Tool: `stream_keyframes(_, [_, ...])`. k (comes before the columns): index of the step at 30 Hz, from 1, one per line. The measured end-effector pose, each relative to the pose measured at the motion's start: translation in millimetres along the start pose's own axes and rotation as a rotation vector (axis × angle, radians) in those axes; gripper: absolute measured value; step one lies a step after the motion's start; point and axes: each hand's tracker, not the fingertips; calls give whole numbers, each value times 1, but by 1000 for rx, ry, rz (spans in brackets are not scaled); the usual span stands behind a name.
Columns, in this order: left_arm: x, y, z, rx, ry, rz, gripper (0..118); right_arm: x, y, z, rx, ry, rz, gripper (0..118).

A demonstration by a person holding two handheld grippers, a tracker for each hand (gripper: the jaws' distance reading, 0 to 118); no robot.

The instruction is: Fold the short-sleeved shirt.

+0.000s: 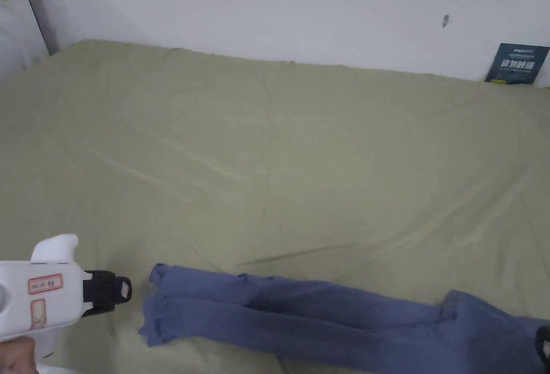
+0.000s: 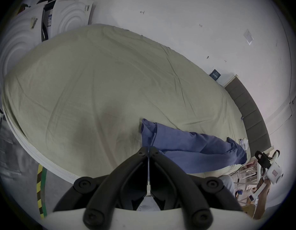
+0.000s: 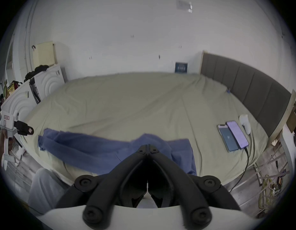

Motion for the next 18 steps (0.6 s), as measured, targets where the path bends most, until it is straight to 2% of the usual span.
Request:
stream_keyframes(5, [-17,7,-15,-77,-105,60,0,-27,-5,18,146,-56,-25,0])
stream_keyframes(8, [-30,17,-22,-95,-143,77,0,-38,-7,31,208,-98,-1,0])
stream_keyframes(12, [-39,26,-31,-117,-207,106,0,-42,-3,38,218,-113,26,0])
stream_keyframes(13, [-41,27,-33,-121,-223,113,5,-42,-2,39,216,-118,30,0])
stream_keyframes(14, [-42,29,-35,-115,-273,132,25,-41,-1,42,218,-123,36,0])
stream_keyframes(16, [-44,32,-43,-152,-354,151,95,-40,1,40,214,-137,37,0])
stream_keyframes(17, [-42,32,-48,-178,-393,154,118,-39,2,39,209,-138,33,0])
stream_keyframes(18, [-41,31,-56,-225,-435,143,118,-37,2,40,206,-136,26,0])
